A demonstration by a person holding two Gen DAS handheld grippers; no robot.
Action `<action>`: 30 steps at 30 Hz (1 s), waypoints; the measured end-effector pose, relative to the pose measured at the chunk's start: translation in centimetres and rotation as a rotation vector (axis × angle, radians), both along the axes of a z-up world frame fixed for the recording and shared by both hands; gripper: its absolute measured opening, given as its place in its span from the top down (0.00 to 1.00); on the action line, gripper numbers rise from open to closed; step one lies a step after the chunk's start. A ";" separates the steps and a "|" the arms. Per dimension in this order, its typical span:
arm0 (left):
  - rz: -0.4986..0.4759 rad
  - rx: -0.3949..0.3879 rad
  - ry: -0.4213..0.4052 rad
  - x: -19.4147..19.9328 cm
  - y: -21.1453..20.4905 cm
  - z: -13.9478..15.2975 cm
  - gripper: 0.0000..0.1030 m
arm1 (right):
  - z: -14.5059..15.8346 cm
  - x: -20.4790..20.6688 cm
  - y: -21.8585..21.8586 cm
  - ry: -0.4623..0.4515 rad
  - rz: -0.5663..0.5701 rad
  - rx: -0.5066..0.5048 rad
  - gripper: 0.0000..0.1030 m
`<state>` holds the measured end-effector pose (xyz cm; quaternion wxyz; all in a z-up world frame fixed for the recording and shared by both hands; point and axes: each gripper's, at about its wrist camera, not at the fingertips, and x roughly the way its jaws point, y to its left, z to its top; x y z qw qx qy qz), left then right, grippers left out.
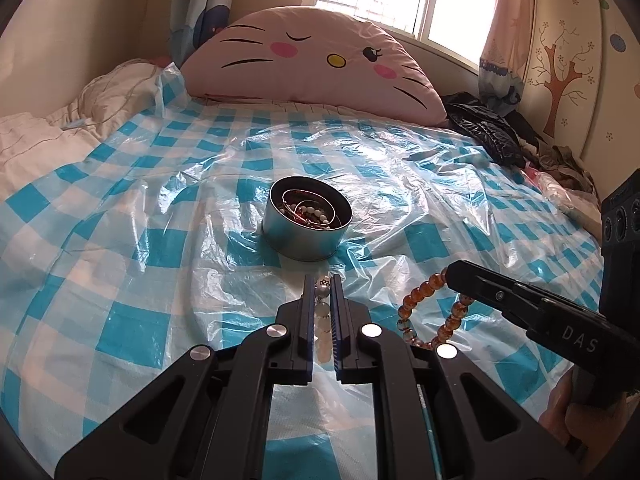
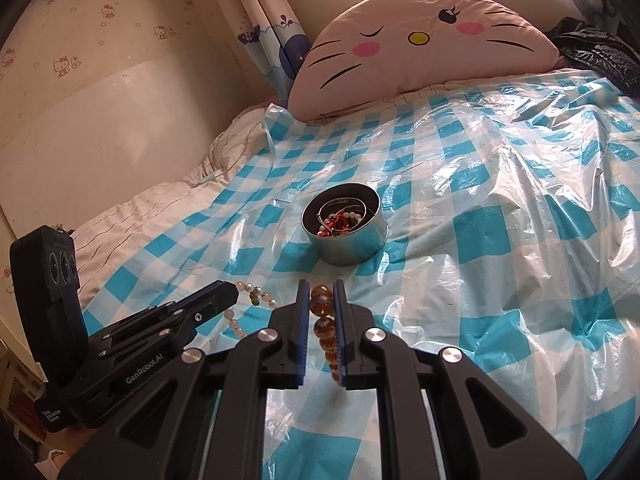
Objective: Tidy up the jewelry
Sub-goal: 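Carry both bead bracelets toward the tin with both tools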
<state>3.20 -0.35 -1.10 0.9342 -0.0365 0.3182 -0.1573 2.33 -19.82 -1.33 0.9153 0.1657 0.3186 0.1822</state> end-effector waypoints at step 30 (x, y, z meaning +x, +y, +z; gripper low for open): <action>0.000 0.011 -0.011 0.2 -0.3 0.3 0.93 | 0.0 0.1 0.3 -0.001 0.018 -0.008 0.88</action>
